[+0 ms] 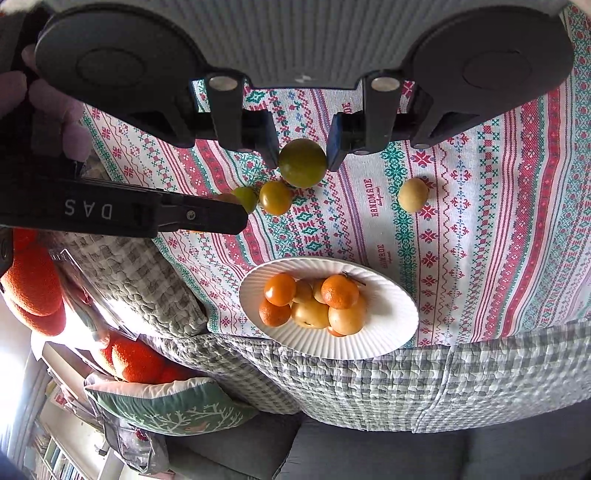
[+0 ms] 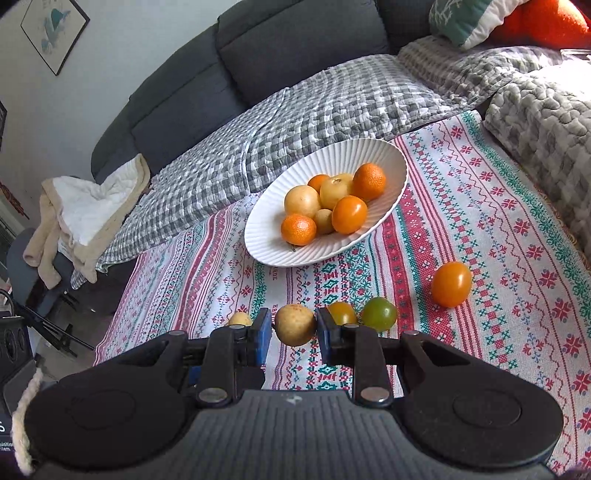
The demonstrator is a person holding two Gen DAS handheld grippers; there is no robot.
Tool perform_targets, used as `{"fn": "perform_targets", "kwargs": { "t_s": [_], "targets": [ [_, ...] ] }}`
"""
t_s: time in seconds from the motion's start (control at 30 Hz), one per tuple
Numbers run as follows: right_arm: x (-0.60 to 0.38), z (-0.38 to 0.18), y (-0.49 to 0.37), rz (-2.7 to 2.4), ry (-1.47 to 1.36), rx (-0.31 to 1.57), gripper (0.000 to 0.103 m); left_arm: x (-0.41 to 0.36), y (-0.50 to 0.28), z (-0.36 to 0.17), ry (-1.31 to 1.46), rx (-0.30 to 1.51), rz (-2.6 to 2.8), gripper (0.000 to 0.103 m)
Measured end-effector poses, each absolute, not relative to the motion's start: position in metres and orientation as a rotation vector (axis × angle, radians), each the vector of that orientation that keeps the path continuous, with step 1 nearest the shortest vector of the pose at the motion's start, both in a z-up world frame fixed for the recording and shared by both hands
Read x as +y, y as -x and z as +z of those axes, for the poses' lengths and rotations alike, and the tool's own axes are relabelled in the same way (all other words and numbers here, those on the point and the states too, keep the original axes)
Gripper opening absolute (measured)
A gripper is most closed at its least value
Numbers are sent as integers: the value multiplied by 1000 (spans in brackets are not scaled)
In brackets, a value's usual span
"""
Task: Organize fruits
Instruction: 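Carry both fruits onto the white plate and open both tools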
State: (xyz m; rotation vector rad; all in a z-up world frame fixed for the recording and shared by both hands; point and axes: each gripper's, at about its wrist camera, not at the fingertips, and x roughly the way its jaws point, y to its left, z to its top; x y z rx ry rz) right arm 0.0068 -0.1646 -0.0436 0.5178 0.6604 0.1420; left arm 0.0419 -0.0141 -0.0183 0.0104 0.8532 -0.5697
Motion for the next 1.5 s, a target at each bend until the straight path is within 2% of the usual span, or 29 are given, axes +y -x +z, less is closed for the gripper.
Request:
{"fn": "perform_targets", "kwargs": {
  "t_s": [0.6,1.27,1.37,1.47,1.5],
  "targets": [
    [-208,-28,-56,-3,-525,574,24,-54,-110,-12,19,805,-565,20],
    [-201,-48,-101,-60,-366,620,26,-87,-150,-31,-31,821,-564,21],
    [-202,-47,-100,-66,-382,622,31,-87,-147,-30,-53,807,-568,25],
    [-202,-45,-96,-68,-396,620,38,-86,-142,-27,-61,793,-575,36],
    [-202,-44,-95,-68,-400,620,41,-86,-140,-26,-64,789,-575,43]
  ]
}}
